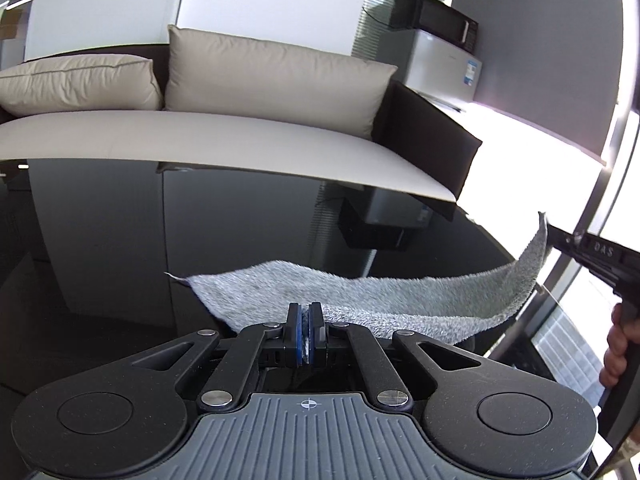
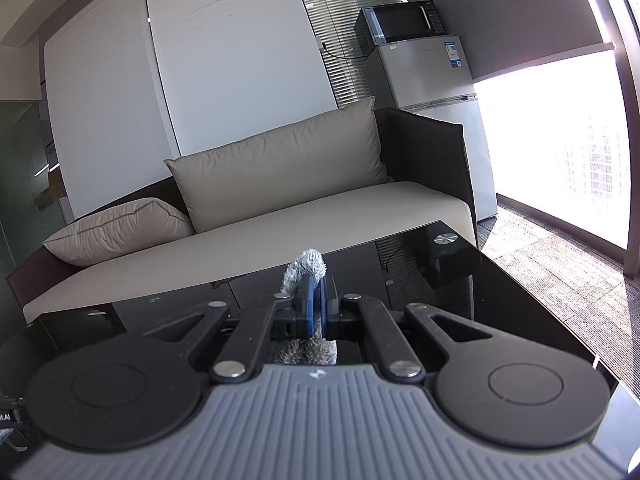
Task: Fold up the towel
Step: 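Hold the towel stretched between both tools, raised above the table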
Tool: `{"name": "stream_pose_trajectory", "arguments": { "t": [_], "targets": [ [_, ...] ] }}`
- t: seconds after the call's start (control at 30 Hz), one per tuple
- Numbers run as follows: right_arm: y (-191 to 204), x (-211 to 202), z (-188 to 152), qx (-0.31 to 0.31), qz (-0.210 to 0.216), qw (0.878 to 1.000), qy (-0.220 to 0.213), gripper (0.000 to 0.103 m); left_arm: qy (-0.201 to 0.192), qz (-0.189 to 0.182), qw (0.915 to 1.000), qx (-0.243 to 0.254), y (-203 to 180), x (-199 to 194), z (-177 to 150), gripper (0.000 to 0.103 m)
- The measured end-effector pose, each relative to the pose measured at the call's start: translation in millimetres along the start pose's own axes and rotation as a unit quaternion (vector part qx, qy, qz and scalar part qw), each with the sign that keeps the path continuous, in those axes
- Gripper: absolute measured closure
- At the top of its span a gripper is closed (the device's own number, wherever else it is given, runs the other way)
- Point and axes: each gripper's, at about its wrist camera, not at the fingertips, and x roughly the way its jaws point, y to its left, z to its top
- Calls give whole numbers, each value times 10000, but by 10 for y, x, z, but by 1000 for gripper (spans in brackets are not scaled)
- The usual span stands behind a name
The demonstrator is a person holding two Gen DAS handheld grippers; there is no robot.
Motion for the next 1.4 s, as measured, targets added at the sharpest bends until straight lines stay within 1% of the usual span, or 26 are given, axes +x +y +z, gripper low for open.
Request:
{"name": "stream_pose_trajectory", "arguments": {
  "t": [0.17,0.3,0.37,0.63,0.93,1.2,1.4],
  "targets": [
    [75,-83,-12,-41,105,9999,8,100,-186,196,9994,-237,205,-123,95,100],
    [164,-184,24,-115,271,9995,-98,100,-359,268,9985,-313,267,-218,196,100],
    [211,-230,80,-156,339,9991,-191,100,-517,322,9977,-286,253,-283,279,100],
    [343,-363,325,-318,522,9973,-400,100,-906,388,9947,-276,185,-467,626,100],
    [503,-535,595,-538,715,9947,-506,100,-1253,442,9910,-164,78,-726,966,100],
    [579,-742,811,-686,748,9930,-610,100,-1419,431,9889,-130,1,-932,1073,100],
    [629,-942,890,-755,755,9919,-684,100,-1539,440,9871,-89,-76,-1139,1086,100]
  ]
}}
